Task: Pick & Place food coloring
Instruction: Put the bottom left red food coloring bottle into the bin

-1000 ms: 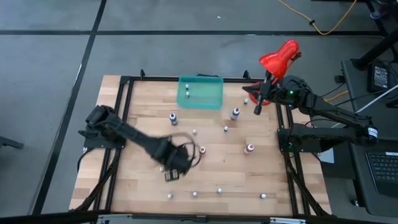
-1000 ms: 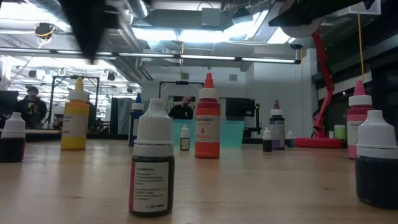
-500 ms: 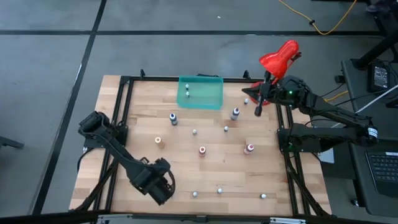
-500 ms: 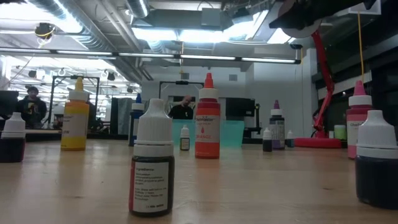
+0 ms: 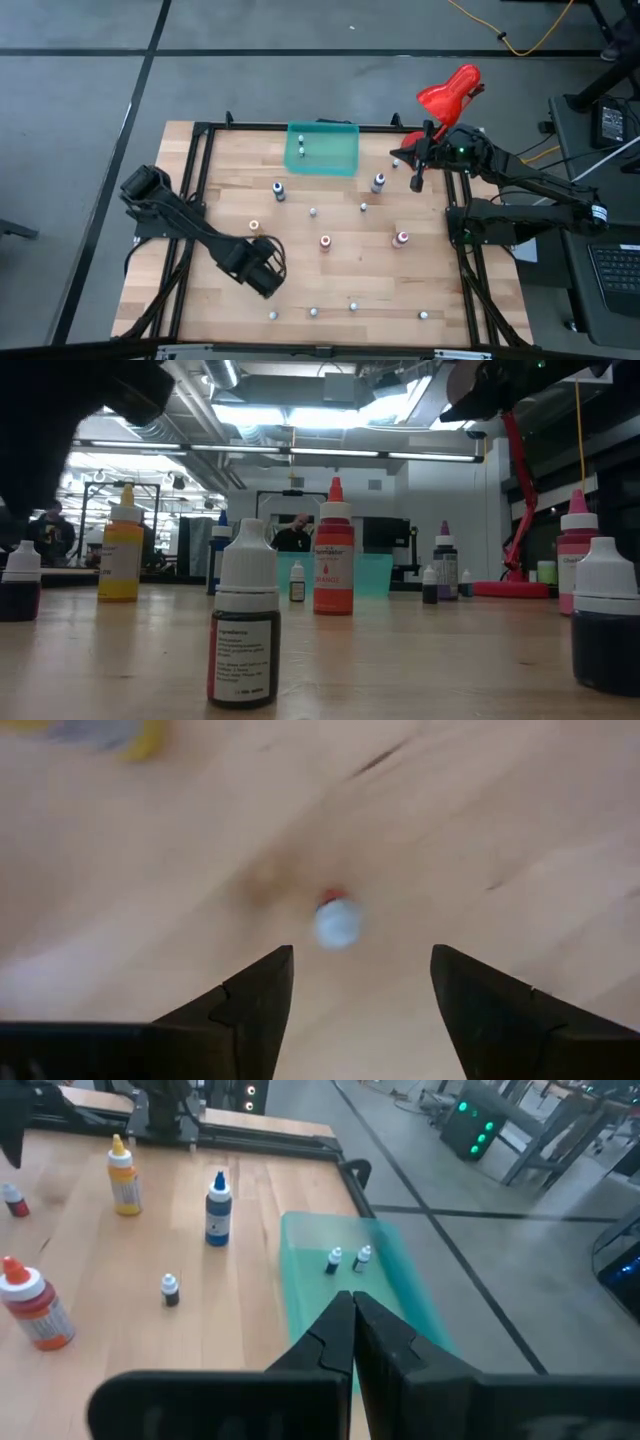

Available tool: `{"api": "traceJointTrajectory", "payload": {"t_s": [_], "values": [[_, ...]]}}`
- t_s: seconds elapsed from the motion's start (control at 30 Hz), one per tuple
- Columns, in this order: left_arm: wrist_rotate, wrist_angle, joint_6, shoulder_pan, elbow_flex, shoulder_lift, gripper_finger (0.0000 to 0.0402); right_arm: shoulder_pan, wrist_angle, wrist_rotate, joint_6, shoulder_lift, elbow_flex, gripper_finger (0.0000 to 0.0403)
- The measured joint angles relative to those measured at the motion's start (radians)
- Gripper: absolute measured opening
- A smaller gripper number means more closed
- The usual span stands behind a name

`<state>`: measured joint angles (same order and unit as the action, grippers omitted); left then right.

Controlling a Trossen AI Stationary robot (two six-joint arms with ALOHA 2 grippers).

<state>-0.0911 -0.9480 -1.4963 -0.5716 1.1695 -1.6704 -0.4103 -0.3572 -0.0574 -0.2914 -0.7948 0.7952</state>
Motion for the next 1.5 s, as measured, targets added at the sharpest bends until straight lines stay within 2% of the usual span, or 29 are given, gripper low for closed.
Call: {"api": "traceJointTrajectory", "payload": {"t_s": [0.13, 0.43, 0.8, 1.27, 1.5], "values": [[0.001, 0.136, -0.001, 0.011, -0.088, 0.019, 0.023, 0.0, -0.022, 0.0, -0.001, 0.0, 0.0, 0.0012], [-0.012, 0.174, 0.0, 0.039, -0.148, 0.012, 0.0228, 0.0, -0.023, 0.0, -0.028, 0.0, 0.0, 0.0012], [0.041, 0.175, 0.017, 0.046, -0.148, 0.012, 0.016, 0.0, -0.027, 0.0, -0.035, 0.0, 0.0, 0.0012], [0.073, 0.175, 0.043, 0.043, -0.148, 0.012, 0.0137, 0.0, -0.029, 0.0, -0.036, 0.0, 0.0, 0.0012], [0.06, 0.174, 0.043, 0.043, -0.148, 0.012, 0.009, 0.0, -0.03, 0.0, -0.035, 0.0, 0.0, 0.0012]]}}
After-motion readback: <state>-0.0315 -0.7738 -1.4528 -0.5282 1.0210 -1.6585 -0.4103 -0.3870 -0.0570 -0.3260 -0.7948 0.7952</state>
